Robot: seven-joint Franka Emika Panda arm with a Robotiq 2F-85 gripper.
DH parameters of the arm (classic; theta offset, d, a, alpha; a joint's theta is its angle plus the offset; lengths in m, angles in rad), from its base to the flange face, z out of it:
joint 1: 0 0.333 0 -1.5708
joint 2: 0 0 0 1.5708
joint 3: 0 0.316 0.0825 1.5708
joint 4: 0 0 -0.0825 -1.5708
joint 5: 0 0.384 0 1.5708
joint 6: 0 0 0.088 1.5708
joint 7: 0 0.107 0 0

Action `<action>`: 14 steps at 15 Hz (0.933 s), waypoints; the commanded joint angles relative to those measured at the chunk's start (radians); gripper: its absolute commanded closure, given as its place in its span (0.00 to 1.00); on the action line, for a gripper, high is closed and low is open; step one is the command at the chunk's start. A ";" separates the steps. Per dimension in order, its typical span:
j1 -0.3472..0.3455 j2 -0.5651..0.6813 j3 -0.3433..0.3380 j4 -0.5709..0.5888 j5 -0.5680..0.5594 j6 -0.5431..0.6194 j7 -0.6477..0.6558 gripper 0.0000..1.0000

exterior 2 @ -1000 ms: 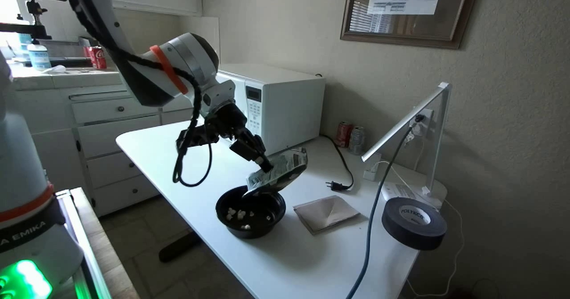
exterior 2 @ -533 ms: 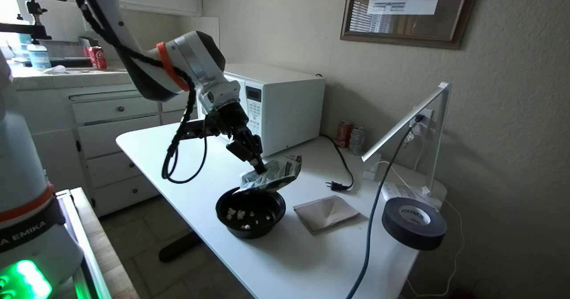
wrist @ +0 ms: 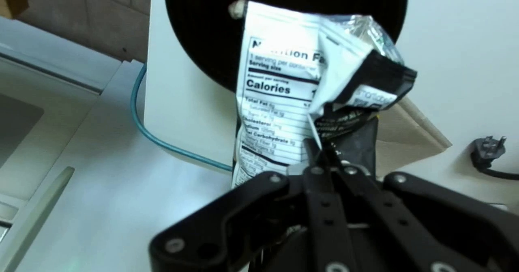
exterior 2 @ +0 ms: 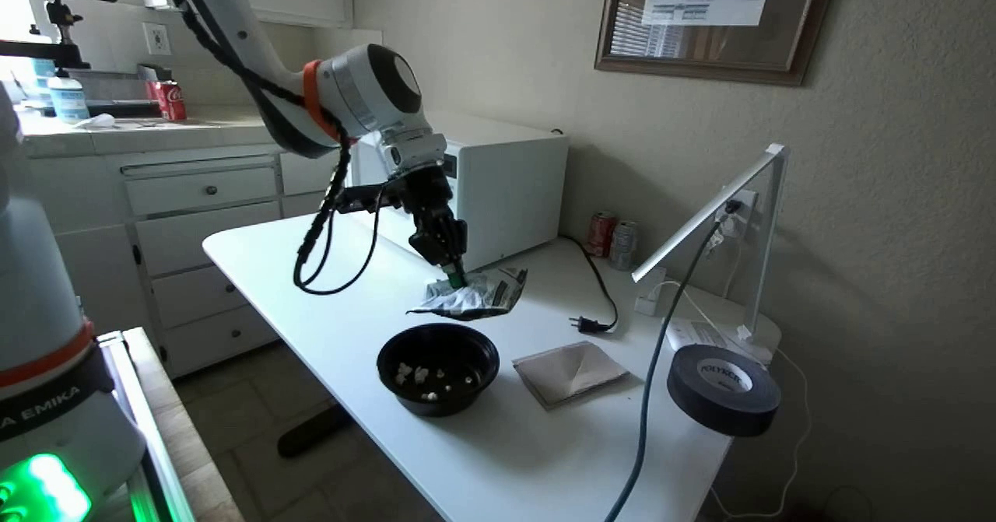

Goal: Pour out the contents of the packet into the bowl

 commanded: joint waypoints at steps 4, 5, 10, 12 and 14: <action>-0.014 0.123 -0.005 0.119 0.233 0.129 -0.149 1.00; -0.014 0.145 -0.006 0.139 0.260 0.149 -0.174 1.00; -0.004 0.265 -0.021 0.234 0.265 0.248 -0.195 1.00; 0.002 0.310 -0.028 0.273 0.282 0.270 -0.213 1.00; 0.007 0.350 -0.036 0.306 0.302 0.290 -0.237 1.00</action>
